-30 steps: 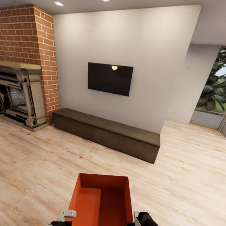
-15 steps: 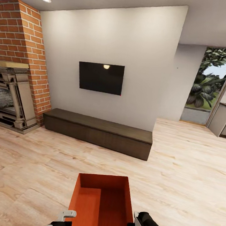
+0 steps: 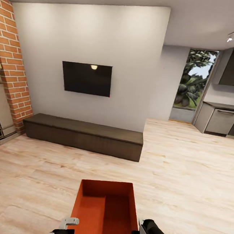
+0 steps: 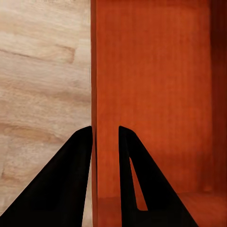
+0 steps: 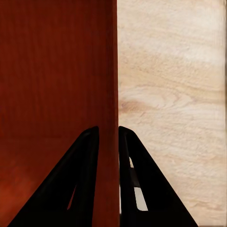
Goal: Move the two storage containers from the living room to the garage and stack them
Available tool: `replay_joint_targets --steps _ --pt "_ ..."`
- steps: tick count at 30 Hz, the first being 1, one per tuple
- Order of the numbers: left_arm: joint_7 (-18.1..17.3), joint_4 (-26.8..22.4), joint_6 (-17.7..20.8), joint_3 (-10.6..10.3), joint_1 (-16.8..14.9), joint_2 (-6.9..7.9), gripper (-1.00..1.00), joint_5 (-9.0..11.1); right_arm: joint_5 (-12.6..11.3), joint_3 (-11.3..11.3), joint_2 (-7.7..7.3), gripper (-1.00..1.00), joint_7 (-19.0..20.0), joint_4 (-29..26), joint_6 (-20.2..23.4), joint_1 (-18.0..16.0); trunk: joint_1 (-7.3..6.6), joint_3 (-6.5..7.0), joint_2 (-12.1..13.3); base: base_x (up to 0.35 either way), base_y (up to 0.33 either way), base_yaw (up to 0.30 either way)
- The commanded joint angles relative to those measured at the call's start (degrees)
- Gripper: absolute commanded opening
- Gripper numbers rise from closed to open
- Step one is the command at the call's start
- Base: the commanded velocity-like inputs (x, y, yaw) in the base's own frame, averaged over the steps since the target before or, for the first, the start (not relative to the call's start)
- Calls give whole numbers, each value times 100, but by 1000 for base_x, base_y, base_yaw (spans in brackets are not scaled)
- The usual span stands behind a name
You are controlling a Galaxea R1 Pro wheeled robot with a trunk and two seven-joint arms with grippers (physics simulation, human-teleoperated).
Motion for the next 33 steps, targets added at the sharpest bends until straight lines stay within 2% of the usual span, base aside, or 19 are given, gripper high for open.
replay_joint_targets --steps 1,33 --pt "23 -15 31 -106 -2 11 -100 119 -104 146 -57 -100 -19 -5 20 -3 0 -7 -5 0 0 -284" --pt "23 -15 30 -97 -2 11 -100 119 -104 144 -62 -100 -19 2 20 -3 0 -7 -5 0 3 -284"
